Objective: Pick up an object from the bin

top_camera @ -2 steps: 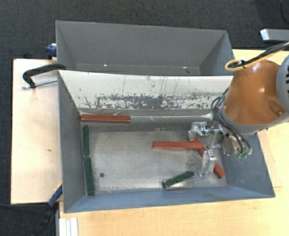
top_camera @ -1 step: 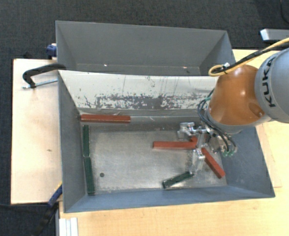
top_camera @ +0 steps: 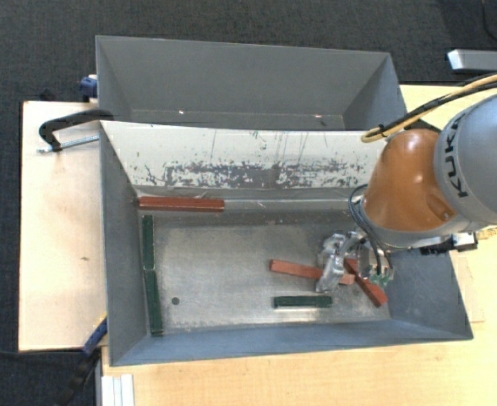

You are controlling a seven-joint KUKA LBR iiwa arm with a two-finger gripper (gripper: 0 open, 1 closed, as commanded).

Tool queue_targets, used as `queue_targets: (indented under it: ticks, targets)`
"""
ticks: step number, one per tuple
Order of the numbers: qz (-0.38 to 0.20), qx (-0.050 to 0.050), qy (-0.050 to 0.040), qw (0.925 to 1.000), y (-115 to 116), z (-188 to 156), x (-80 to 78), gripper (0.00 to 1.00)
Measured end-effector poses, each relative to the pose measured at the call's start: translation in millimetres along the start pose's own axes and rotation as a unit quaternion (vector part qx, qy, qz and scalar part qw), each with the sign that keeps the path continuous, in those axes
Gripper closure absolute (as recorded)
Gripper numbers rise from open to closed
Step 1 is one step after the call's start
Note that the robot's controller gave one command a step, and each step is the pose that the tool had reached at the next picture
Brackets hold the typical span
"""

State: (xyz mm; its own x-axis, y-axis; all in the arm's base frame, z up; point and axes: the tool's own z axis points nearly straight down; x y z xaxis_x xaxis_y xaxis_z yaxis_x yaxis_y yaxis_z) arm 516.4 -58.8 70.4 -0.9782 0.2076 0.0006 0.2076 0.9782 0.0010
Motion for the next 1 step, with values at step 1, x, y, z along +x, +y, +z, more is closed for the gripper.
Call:
queue_targets:
  ticks: [1]
  targets:
    - [0.000,0.000,-0.0001,1.0000,0.2,0.0,-0.1,1.00]
